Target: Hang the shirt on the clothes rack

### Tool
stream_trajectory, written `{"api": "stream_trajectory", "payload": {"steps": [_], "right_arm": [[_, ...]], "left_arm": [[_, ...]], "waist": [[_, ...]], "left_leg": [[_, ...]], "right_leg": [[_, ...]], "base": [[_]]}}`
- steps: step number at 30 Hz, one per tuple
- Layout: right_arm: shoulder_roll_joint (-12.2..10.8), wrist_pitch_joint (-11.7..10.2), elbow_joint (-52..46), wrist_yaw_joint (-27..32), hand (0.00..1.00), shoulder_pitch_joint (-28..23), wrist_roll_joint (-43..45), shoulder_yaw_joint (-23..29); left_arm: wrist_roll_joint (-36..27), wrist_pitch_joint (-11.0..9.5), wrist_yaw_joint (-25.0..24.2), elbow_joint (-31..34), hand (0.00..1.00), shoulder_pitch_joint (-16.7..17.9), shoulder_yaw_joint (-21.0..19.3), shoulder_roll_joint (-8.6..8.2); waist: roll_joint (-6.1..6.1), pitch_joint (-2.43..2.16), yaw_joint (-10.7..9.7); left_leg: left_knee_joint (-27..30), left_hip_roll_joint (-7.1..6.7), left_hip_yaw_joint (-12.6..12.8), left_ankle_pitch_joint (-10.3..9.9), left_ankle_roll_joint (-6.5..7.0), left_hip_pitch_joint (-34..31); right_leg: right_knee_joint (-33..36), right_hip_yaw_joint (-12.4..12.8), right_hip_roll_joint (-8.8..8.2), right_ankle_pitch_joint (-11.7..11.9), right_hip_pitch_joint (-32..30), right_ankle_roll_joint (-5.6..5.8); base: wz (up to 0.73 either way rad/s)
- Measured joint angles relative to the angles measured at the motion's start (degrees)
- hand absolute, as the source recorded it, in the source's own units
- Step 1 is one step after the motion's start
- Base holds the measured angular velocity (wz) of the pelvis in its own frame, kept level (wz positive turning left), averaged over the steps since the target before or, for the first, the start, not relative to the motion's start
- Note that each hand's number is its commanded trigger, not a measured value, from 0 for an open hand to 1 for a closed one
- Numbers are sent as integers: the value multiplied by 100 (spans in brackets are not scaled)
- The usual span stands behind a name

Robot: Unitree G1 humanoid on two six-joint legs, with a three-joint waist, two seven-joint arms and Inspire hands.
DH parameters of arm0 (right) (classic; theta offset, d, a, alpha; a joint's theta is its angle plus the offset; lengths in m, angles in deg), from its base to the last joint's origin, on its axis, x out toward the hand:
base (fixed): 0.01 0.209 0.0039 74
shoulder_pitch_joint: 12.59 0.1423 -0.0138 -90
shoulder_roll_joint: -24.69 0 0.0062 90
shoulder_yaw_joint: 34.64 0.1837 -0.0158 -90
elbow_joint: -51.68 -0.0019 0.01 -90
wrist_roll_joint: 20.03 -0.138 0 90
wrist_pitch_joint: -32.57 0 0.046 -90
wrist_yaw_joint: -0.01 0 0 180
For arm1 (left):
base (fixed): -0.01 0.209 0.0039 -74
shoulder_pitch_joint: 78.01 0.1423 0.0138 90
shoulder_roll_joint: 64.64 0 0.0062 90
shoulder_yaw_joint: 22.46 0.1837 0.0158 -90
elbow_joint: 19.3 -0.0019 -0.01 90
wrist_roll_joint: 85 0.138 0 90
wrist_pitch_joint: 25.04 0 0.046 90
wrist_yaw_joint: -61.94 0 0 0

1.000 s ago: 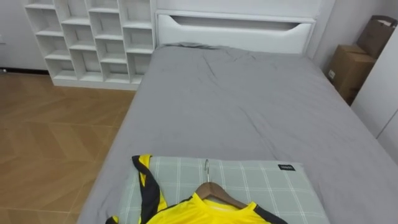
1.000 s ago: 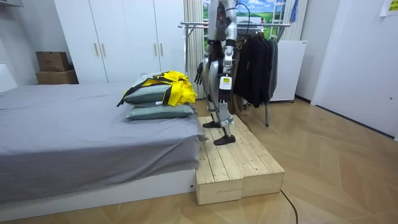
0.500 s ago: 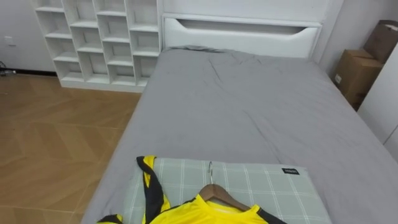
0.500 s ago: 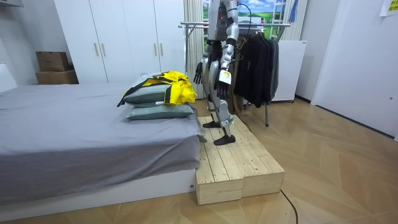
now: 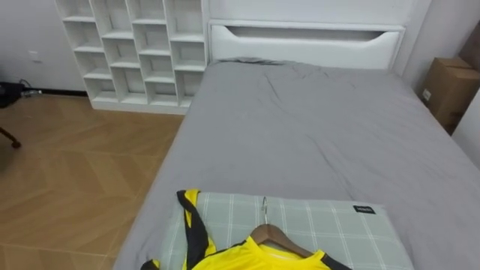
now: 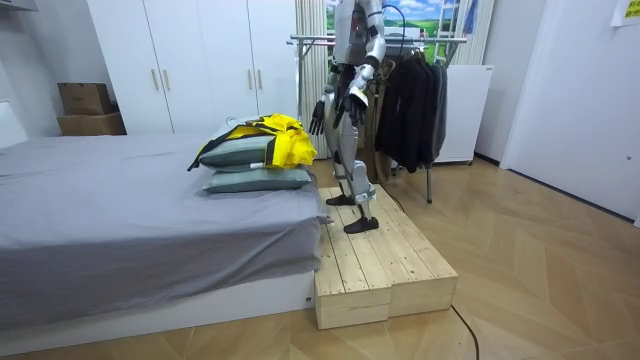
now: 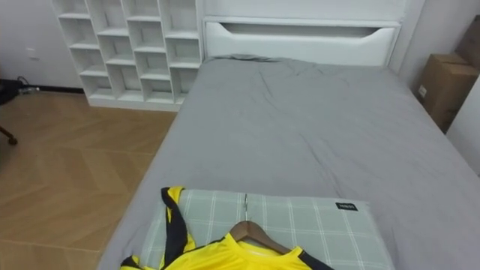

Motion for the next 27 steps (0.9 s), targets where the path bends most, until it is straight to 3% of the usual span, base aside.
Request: {"api": "stream_trajectory", "payload": {"steps": [11,15,27], "right_arm": [[2,-112,-55,-58,0,-78,-117,-5],[7,-121,-228,-88,0,-94,-25,-3],[32,-283,-218,-108,0,-148,38,3]], "left_arm": [[752,-146,562,1051,0,-24,327,67],[1121,-238,665,1552,0,-48,461,187],[2153,-310,665,1664,0,-232,477,205]], "waist": [[1,-7,-26],[21,-3,-53],[59,24,-287]], "left_leg": [[-52,-17,-48,2,2,5],[-58,-18,-36,2,3,68],[-100,-20,-20,2,3,103]], "right_leg": [[-58,1,-1,1,27,-1],[-56,27,-2,1,54,-1],[-51,118,-3,0,62,1]], "base": [[2],[-1],[0]]}}
